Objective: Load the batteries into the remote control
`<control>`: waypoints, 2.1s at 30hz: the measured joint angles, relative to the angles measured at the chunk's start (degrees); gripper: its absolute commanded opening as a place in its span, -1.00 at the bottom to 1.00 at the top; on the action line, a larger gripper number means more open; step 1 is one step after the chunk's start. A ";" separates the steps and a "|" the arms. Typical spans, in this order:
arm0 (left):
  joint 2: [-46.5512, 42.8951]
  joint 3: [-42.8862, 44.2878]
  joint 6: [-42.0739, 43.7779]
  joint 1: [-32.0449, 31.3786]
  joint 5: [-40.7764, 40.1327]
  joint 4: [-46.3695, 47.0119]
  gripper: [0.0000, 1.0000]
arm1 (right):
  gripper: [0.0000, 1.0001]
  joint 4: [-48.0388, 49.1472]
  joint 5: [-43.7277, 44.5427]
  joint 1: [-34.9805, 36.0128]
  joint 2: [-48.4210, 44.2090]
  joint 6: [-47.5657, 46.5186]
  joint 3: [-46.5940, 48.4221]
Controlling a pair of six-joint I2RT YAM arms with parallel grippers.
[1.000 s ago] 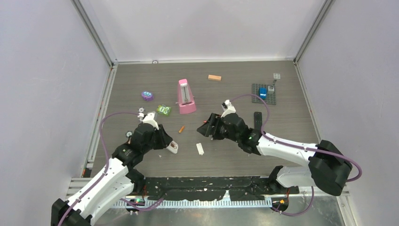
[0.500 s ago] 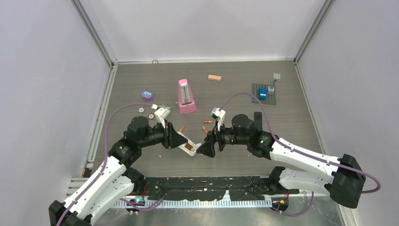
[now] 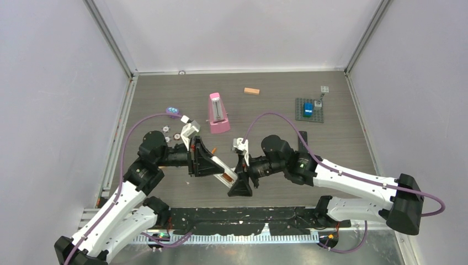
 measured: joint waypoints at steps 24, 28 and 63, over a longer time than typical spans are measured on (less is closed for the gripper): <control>-4.42 -1.01 -15.41 -0.42 -11.02 9.86 0.05 | -0.89 29.90 2.80 0.37 1.44 23.34 -7.58; -5.81 -3.52 -21.38 -0.42 -16.79 14.40 0.01 | -0.89 35.69 5.18 0.33 1.99 27.54 -8.46; -11.67 2.05 -6.16 -0.52 -53.99 -19.12 -1.00 | 0.22 10.67 27.06 -2.16 -4.57 24.52 -4.33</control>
